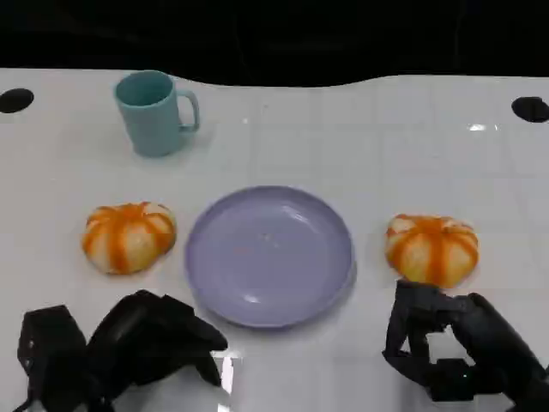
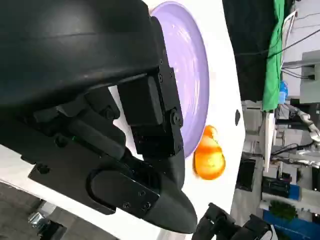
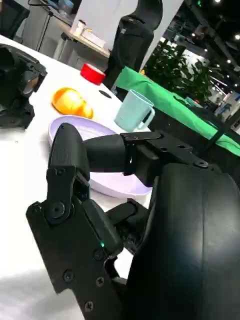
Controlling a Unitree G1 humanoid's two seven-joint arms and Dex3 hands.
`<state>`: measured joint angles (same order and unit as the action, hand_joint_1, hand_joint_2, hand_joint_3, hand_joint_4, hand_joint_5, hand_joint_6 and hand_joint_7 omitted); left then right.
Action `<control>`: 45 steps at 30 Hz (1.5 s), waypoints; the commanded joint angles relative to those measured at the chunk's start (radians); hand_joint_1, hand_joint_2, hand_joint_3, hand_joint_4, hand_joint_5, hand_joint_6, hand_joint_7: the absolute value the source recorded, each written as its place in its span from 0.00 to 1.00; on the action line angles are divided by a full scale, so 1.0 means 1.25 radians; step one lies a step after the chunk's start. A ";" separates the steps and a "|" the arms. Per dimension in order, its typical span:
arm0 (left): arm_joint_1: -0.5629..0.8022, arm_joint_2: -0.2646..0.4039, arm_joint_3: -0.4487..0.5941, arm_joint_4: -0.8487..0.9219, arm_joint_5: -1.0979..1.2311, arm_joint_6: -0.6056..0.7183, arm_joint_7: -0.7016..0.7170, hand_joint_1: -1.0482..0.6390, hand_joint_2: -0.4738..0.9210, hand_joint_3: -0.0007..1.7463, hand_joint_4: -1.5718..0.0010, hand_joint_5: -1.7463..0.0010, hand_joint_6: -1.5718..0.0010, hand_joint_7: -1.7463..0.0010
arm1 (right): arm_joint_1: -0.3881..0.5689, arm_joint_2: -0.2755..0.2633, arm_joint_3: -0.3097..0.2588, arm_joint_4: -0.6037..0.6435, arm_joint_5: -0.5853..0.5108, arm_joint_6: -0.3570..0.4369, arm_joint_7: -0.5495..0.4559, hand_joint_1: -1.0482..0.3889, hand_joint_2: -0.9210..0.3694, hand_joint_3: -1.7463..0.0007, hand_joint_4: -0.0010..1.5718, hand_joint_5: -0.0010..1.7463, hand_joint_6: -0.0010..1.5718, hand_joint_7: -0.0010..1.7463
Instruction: Grasp the bread from the table and place it into the plate.
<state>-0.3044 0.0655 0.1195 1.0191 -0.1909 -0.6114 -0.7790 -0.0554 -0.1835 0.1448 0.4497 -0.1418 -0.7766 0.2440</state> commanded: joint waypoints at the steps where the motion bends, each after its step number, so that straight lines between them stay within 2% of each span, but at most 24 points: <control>1: -0.009 0.013 0.003 0.002 0.000 0.001 0.005 0.00 0.94 0.00 0.20 0.49 0.00 0.97 | -0.001 -0.012 -0.006 -0.002 0.011 -0.002 0.002 0.46 0.16 0.64 0.61 1.00 0.51 1.00; 23: -0.010 0.013 0.005 0.003 -0.008 0.007 -0.004 0.00 0.94 0.00 0.20 0.49 0.00 0.97 | -0.004 -0.010 -0.006 0.003 0.007 -0.006 -0.004 0.46 0.16 0.64 0.62 1.00 0.52 1.00; 27: -0.011 0.013 0.005 0.004 -0.007 0.005 -0.002 0.00 0.94 0.00 0.20 0.49 0.00 0.97 | 0.001 -0.008 -0.014 -0.022 0.003 0.007 -0.018 0.43 0.14 0.64 0.59 1.00 0.50 1.00; 35: -0.011 0.013 0.005 0.005 -0.008 0.002 -0.003 0.00 0.94 0.00 0.20 0.49 0.00 0.97 | -0.001 -0.010 -0.018 -0.037 0.001 0.004 -0.037 0.42 0.11 0.67 0.56 1.00 0.46 1.00; 36: -0.010 0.012 0.005 0.005 -0.007 0.000 -0.001 0.00 0.94 0.00 0.20 0.49 0.00 0.97 | -0.009 -0.017 -0.030 -0.052 0.009 0.015 -0.038 0.42 0.11 0.67 0.56 1.00 0.46 1.00; 37: -0.009 0.012 0.005 0.005 -0.006 -0.001 -0.001 0.00 0.94 0.00 0.20 0.49 0.00 0.97 | -0.016 -0.022 -0.039 -0.064 0.015 0.025 -0.039 0.42 0.08 0.72 0.40 0.98 0.33 0.86; 39: -0.008 0.012 0.004 0.002 -0.006 0.003 0.000 0.00 0.94 0.00 0.20 0.49 0.00 0.97 | -0.021 -0.029 -0.054 -0.087 0.015 0.042 -0.041 0.42 0.03 0.82 0.30 0.95 0.27 0.73; 41: -0.008 0.012 0.004 0.003 -0.007 0.002 -0.002 0.00 0.94 0.00 0.20 0.49 0.00 0.97 | -0.020 -0.035 -0.060 -0.101 0.003 0.051 -0.044 0.41 0.02 0.85 0.26 0.93 0.24 0.68; 43: -0.009 0.011 0.004 0.005 -0.007 -0.003 -0.004 0.00 0.94 0.00 0.20 0.49 0.00 0.97 | -0.021 -0.042 -0.064 -0.113 -0.009 0.058 -0.048 0.42 0.02 0.89 0.18 0.82 0.18 0.57; 45: -0.009 0.011 0.004 0.005 -0.007 -0.003 -0.005 0.00 0.94 0.00 0.20 0.49 0.01 0.97 | -0.020 -0.043 -0.065 -0.118 -0.012 0.062 -0.050 0.42 0.01 0.90 0.16 0.79 0.17 0.55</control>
<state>-0.3045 0.0656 0.1205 1.0193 -0.1974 -0.6103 -0.7794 -0.0765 -0.2178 0.0736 0.3204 -0.1542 -0.7127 0.1895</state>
